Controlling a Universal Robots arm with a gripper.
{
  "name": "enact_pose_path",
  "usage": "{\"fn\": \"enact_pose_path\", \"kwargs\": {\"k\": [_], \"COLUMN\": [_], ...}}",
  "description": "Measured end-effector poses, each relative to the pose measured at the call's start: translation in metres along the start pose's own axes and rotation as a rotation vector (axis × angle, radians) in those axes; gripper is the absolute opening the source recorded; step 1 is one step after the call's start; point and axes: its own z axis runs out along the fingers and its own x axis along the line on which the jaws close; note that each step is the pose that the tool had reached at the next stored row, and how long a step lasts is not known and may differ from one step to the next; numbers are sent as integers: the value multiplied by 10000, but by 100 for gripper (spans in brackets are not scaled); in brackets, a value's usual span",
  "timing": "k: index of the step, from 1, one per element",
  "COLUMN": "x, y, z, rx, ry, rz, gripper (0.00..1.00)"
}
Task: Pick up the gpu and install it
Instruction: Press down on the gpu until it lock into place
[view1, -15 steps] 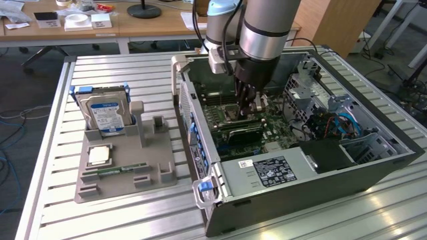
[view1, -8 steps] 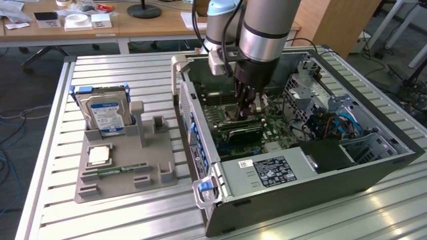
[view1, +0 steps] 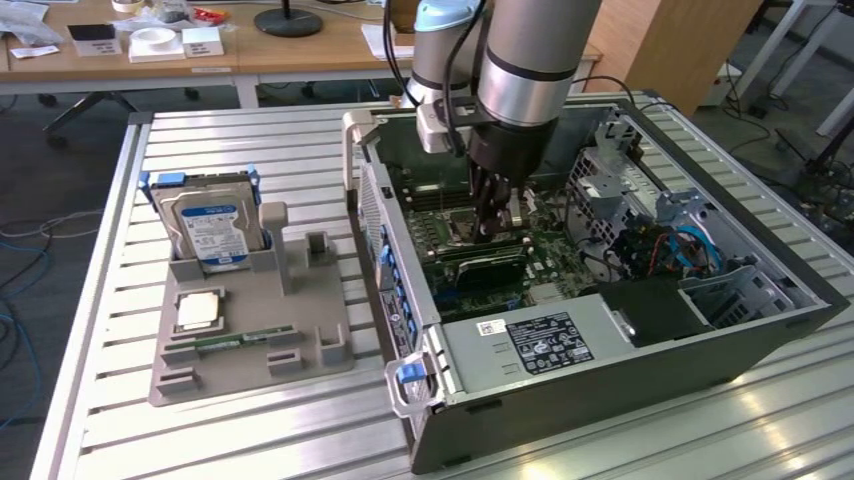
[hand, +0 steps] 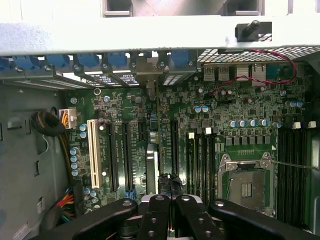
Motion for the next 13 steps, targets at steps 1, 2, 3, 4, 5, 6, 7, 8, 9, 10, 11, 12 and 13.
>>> {"fn": "enact_pose_path", "kwargs": {"k": [1, 2, 3, 4, 5, 6, 7, 8, 9, 10, 11, 12, 13], "x": [1, 2, 4, 4, 4, 4, 4, 4, 4, 4, 4, 4, 4], "y": [0, 0, 0, 0, 0, 0, 0, 0, 0, 0, 0, 0, 0], "z": [1, 1, 0, 1, 1, 3, 6, 9, 10, 11, 11, 11, 11], "rx": [1, 1, 0, 0, 0, 0, 1, 0, 0, 0, 0, 0, 0], "ry": [-2, -2, 2, 0, 1, 0, -2, -1, 1, 1, 0, 0, 1], "rz": [1, 1, 0, 0, 0, 0, 0, 0, 0, 0, 0, 0, 0], "gripper": [14, 14, 14, 14, 14, 14, 14, 14, 14, 14, 14, 14, 14]}}
